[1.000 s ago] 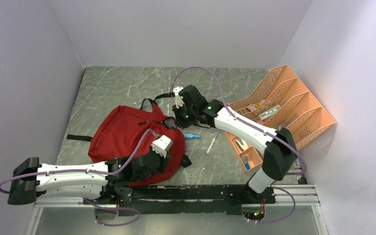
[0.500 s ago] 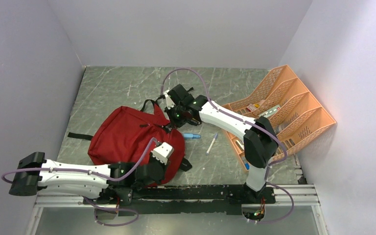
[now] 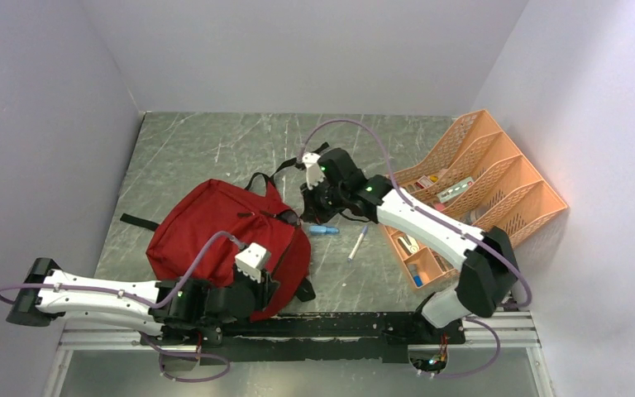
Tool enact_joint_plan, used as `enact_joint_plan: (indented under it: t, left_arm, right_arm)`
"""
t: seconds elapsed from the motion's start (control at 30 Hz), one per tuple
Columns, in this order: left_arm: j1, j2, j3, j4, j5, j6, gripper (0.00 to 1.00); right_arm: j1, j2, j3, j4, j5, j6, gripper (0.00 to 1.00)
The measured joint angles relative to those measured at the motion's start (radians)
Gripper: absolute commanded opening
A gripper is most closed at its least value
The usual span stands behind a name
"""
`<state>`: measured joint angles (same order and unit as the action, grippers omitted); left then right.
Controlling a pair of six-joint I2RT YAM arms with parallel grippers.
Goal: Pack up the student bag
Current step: Zip the student bag at the center of the board.
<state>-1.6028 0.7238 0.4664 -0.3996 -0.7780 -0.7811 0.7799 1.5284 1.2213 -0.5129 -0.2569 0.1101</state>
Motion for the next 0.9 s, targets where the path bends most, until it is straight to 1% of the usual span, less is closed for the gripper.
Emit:
enact_joint_plan:
  t: [0.03, 0.07, 0.1, 0.17, 0.2, 0.23, 0.37, 0.5, 0.57, 0.7, 0.8, 0.83, 0.9]
  left_arm:
    - [-0.006, -0.005, 0.0, -0.005, 0.001, -0.004, 0.67]
    - [-0.011, -0.007, 0.0, -0.006, 0.002, 0.0, 0.81]
    - [-0.013, -0.005, 0.002, -0.005, 0.003, 0.006, 0.85]
    - [-0.016, 0.009, 0.012, 0.002, 0.008, 0.025, 0.88]
    - [-0.016, 0.024, 0.021, 0.014, 0.01, 0.035, 0.95]
    - [-0.016, 0.042, 0.034, 0.027, 0.011, 0.049, 0.97]
    - [-0.016, 0.145, 0.094, 0.094, -0.002, 0.105, 0.97]
    - [-0.018, 0.259, 0.162, 0.113, -0.095, 0.119, 0.97]
    - [-0.018, 0.29, 0.176, 0.116, -0.144, 0.12, 0.95]
    - [-0.017, 0.33, 0.192, 0.113, -0.245, 0.097, 0.86]
    - [0.003, 0.351, 0.193, 0.113, -0.277, 0.081, 0.8]
    - [0.018, 0.358, 0.193, 0.121, -0.276, 0.082, 0.76]
    - [0.052, 0.37, 0.19, 0.144, -0.268, 0.087, 0.64]
  right_arm:
    - [-0.006, -0.027, -0.013, 0.003, -0.003, -0.002, 0.0]
    - [-0.011, -0.049, -0.022, 0.007, -0.01, -0.002, 0.0]
    - [-0.017, -0.069, -0.031, 0.01, -0.018, -0.002, 0.0]
    - [-0.024, -0.103, -0.049, 0.015, -0.039, -0.002, 0.0]
    - [-0.025, -0.117, -0.06, 0.016, -0.053, -0.002, 0.0]
    - [-0.026, -0.129, -0.071, 0.018, -0.068, -0.002, 0.0]
    - [-0.026, -0.157, -0.113, 0.018, -0.112, -0.002, 0.0]
    - [-0.026, -0.172, -0.138, 0.014, -0.159, -0.002, 0.0]
    - [-0.026, -0.184, -0.145, 0.014, -0.183, -0.003, 0.0]
    - [-0.026, -0.21, -0.152, 0.012, -0.227, -0.007, 0.0]
    - [-0.026, -0.225, -0.154, 0.011, -0.254, -0.008, 0.0]
    - [-0.026, -0.229, -0.156, 0.011, -0.262, -0.009, 0.0]
    - [-0.026, -0.232, -0.159, 0.007, -0.277, -0.011, 0.0]
